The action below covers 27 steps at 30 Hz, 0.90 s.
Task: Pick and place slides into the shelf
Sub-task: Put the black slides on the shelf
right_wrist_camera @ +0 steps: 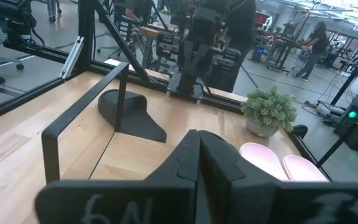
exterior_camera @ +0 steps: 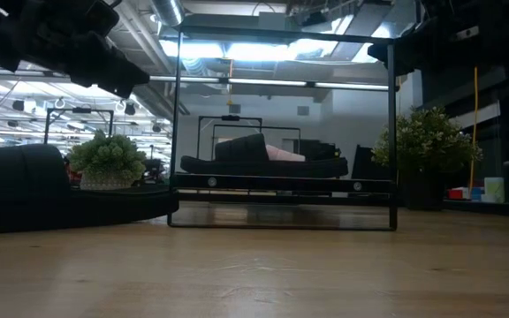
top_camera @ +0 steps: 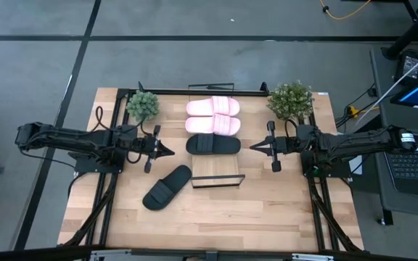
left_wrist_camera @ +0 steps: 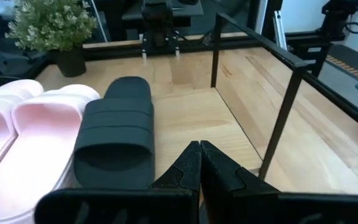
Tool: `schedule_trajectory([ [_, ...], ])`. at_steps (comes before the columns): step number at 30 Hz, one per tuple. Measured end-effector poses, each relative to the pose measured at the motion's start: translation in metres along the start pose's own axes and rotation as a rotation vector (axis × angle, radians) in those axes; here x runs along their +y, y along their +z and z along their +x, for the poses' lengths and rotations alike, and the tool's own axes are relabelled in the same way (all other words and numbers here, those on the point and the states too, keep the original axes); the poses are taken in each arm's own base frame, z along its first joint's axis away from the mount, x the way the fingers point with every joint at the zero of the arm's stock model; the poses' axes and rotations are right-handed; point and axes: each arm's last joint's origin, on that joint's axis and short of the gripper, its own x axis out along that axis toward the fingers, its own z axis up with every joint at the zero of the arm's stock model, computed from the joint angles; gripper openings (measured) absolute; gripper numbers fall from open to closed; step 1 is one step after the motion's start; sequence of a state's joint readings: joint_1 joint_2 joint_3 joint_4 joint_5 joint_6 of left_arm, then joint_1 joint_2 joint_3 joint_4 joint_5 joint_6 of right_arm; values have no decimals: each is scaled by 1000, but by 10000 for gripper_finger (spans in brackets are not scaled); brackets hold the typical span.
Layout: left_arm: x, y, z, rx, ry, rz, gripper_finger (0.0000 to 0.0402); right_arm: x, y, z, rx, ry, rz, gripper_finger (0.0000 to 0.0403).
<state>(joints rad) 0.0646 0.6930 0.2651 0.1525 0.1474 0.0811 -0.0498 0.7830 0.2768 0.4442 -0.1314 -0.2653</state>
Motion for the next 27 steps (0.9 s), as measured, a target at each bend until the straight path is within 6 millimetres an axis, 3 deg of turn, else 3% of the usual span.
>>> schedule_trajectory([
  [6,-4,19,-2,16,-29,6,0,0,0,0,-1,0,-3,14],
  [15,-16,28,-6,137,-11,-3,0,0,0,0,0,0,-2,14],
  [22,-36,38,-13,199,-63,-48,0,0,0,0,0,0,-2,14],
  [27,-50,40,-19,249,18,-58,0,0,0,0,-1,0,-4,14],
])
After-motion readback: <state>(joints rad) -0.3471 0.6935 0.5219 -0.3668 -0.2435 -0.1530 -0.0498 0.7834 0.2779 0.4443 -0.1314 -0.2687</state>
